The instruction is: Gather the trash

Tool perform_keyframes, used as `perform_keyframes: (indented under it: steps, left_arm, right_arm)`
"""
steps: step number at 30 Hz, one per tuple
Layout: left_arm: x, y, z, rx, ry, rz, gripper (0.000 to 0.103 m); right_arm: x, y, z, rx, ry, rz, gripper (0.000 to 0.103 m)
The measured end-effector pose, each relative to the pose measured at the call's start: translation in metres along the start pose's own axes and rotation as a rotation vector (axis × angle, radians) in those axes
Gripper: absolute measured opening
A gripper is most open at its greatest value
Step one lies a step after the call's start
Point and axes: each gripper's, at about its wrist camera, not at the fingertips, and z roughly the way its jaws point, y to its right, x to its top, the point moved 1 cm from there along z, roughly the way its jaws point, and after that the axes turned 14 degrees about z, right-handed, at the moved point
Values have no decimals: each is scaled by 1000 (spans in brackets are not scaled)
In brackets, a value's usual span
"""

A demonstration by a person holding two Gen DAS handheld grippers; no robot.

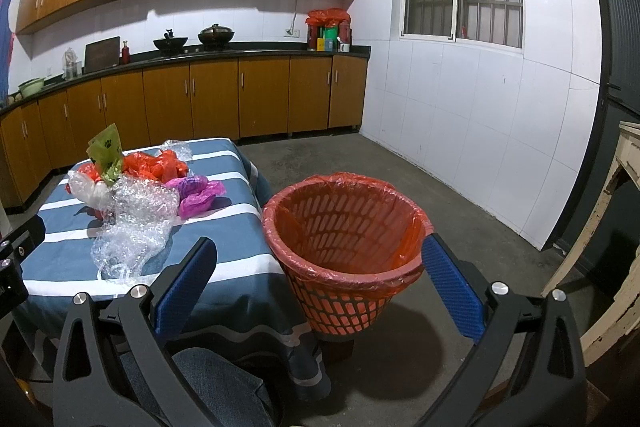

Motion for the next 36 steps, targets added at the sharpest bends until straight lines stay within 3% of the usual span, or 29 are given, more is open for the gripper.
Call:
perform_keyframes:
  steps: [30,36]
  left_arm:
    - [0,0,0,1,-5,-1,99]
    - [-4,-10,6,30,-16,-19,99]
  right_arm:
    - [1,4,9,-5,-6,3,101]
    - [1,-2,15,25,-15,-1,101]
